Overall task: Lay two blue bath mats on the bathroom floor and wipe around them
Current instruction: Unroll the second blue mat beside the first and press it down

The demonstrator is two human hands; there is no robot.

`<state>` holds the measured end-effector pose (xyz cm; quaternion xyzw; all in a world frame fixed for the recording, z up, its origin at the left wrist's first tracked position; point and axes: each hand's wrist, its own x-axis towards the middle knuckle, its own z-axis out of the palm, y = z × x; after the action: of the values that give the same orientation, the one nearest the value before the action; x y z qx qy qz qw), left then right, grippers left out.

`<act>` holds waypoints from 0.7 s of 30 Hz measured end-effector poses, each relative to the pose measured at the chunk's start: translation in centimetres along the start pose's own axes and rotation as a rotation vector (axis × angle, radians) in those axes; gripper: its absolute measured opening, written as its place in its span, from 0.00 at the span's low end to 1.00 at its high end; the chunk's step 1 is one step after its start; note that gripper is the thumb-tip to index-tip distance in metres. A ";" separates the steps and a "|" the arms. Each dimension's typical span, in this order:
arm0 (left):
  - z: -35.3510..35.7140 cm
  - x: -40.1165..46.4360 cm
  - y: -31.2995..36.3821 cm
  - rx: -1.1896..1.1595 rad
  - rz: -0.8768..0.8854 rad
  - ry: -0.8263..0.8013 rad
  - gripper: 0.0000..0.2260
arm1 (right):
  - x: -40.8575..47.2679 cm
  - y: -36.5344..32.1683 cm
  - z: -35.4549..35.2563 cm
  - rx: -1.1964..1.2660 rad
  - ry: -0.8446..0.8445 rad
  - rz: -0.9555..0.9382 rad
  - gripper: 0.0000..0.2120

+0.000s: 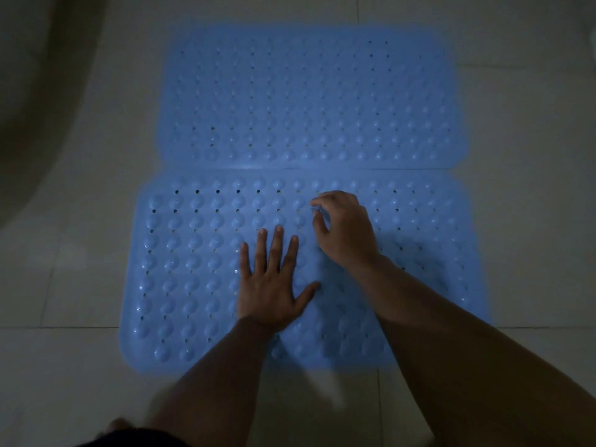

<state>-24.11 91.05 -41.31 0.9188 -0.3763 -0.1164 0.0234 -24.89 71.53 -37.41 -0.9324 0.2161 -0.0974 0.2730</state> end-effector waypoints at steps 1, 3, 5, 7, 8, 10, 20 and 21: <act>0.0 0.0 0.1 -0.004 -0.001 -0.010 0.42 | -0.1 0.0 -0.3 0.001 0.001 -0.006 0.12; -0.4 0.3 0.2 -0.014 -0.008 -0.051 0.44 | -0.2 -0.3 -1.1 0.007 -0.021 0.010 0.12; -1.2 0.6 0.2 -0.049 -0.010 -0.120 0.43 | -0.8 -0.8 -1.9 0.004 -0.058 0.048 0.12; -2.0 0.7 -0.2 -0.106 0.004 -0.186 0.39 | -2.0 -1.0 -2.1 -0.018 -0.059 0.061 0.13; -2.5 0.6 -0.5 -0.134 0.006 -0.171 0.36 | -3.1 -1.1 -1.8 -0.039 -0.044 0.043 0.14; -3.6 0.4 -1.1 -0.187 -0.018 -0.032 0.29 | -5.5 -0.9 -0.7 -0.091 -0.050 -0.005 0.19; -3.6 2.0 0.4 -0.156 -0.052 0.242 0.18 | -10.9 -0.8 3.9 -0.438 -0.298 0.041 0.39; -3.5 2.1 0.3 -0.144 -0.050 0.243 0.18 | -10.9 -0.8 4.0 -0.439 -0.283 0.038 0.39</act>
<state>-22.11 89.19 -38.28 0.9312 -0.3384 -0.0313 0.1317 -33.11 78.98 -40.98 -0.9694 0.2090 0.0885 0.0936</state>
